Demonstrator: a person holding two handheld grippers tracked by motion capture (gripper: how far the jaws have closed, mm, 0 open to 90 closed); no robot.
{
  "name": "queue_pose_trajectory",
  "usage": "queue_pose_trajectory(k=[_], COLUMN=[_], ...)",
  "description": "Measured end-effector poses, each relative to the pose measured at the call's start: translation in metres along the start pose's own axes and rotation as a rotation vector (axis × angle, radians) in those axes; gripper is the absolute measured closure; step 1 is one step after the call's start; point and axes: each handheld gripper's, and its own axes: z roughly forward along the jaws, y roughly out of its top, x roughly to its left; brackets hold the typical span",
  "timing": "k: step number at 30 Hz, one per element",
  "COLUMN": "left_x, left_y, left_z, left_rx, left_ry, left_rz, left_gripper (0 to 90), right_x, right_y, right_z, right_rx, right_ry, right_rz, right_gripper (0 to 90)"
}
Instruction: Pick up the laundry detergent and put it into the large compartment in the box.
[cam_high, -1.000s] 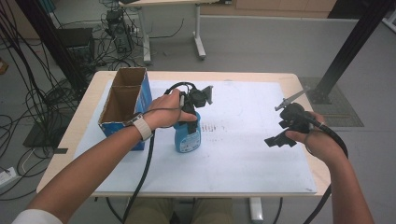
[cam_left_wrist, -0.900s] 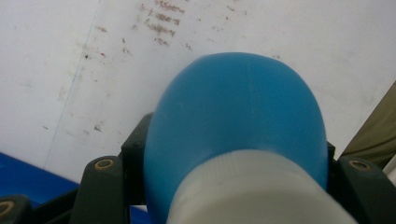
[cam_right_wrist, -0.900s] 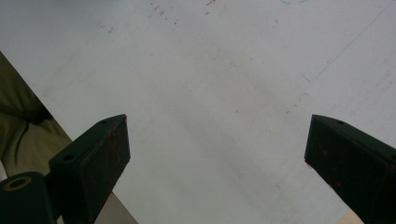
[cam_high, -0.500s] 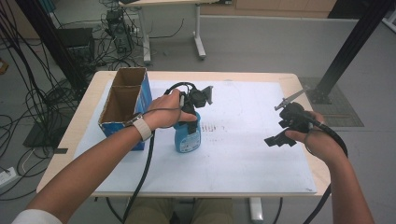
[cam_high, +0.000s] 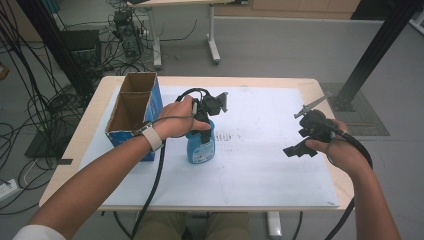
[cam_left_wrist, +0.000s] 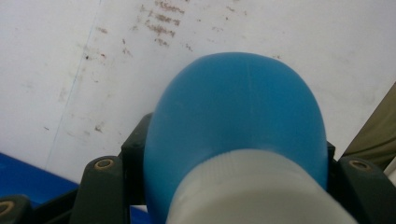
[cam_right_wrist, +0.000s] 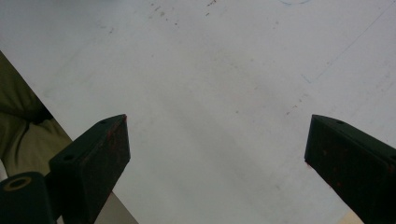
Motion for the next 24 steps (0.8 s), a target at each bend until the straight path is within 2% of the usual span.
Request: queue_pose_trajectory(k=[24], left_x=[-0.0003], left_y=[-0.001], left_z=[0.0001], left_rx=[-0.003], left_ry=[0.001], left_rz=[0.001], left_gripper=[39.1], right_x=[0.0005], right_y=[-0.001], right_z=[-0.0018], right_rx=[-0.003], right_ry=[-0.006], right_rz=[0.001], right_gripper=[6.7])
